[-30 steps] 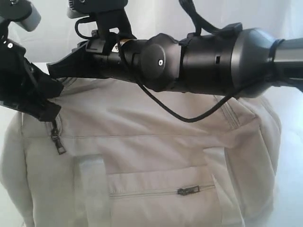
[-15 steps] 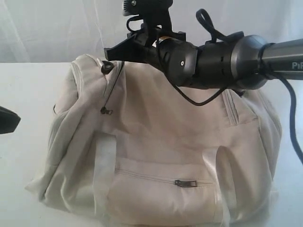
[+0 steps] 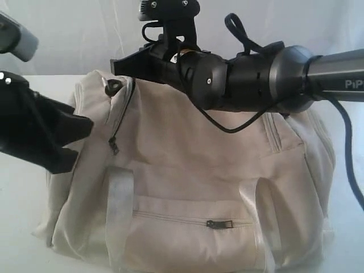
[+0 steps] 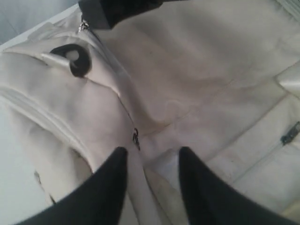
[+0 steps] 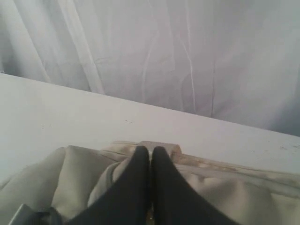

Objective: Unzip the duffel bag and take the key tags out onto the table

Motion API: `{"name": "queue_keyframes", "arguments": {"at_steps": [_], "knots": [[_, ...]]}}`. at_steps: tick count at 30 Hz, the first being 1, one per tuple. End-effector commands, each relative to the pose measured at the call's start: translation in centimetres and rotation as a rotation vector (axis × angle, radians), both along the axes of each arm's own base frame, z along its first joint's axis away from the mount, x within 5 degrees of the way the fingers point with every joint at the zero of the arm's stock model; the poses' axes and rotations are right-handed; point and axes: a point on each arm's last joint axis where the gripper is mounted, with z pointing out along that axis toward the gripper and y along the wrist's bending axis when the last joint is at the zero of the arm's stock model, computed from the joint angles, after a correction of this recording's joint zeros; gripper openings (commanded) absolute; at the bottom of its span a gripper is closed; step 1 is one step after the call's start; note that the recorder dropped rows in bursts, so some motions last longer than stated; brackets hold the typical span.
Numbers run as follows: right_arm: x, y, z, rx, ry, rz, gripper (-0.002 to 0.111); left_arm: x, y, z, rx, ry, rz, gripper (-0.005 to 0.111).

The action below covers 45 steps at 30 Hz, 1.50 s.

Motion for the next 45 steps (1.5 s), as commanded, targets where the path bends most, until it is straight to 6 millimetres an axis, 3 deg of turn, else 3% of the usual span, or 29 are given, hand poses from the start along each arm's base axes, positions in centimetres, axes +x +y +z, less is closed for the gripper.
{"name": "queue_keyframes", "arguments": {"at_steps": [1, 6, 13, 20, 23, 28, 29, 35, 37, 40, 43, 45], "knots": [[-1.1, 1.0, 1.3, 0.022, -0.020, 0.034, 0.000, 2.0, -1.3, -1.3, 0.004, -0.019, -0.008, 0.078], [-2.3, 1.5, 3.3, 0.047, -0.055, 0.062, 0.000, 3.8, -2.5, -3.9, 0.060, 0.068, -0.010, 0.065], [-3.7, 0.9, 6.3, 0.061, -0.103, 0.089, 0.000, 5.5, -3.6, -7.3, 0.112, 0.179, 0.001, 0.065], [-4.3, 0.9, 6.6, -0.005, -0.095, 0.133, 0.000, 6.2, -4.0, -10.6, 0.195, 0.336, 0.024, 0.063], [-4.3, 1.0, 6.4, -0.020, -0.080, 0.143, 0.000, 6.4, -3.9, -11.3, 0.230, 0.343, 0.025, 0.047], [-4.4, 1.0, 6.1, -0.107, -0.105, 0.168, 0.000, 6.2, -3.3, -11.7, 0.339, 0.361, 0.014, 0.002], [-4.4, 1.1, 6.1, -0.137, -0.111, 0.179, 0.000, 6.2, -3.1, -11.7, 0.362, 0.367, 0.012, 0.000], [-4.9, 1.3, 5.3, -0.310, -0.095, 0.274, 0.004, 6.0, -2.1, -11.6, 0.441, 0.386, 0.072, 0.000], [-5.1, 1.1, 5.4, -0.314, -0.082, 0.282, 0.013, 5.9, -1.7, -11.4, 0.465, 0.384, 0.102, 0.000], [-5.3, 0.3, 6.2, -0.319, -0.078, 0.285, 0.036, 5.7, -1.1, -11.0, 0.499, 0.390, 0.140, 0.002], [-5.7, -1.0, 7.3, -0.322, -0.055, 0.287, 0.063, 5.4, -0.6, -10.7, 0.522, 0.400, 0.174, 0.019], [-6.0, -1.8, 7.5, -0.327, -0.008, 0.302, 0.066, 5.4, -0.6, -10.6, 0.516, 0.397, 0.183, 0.035]]}}
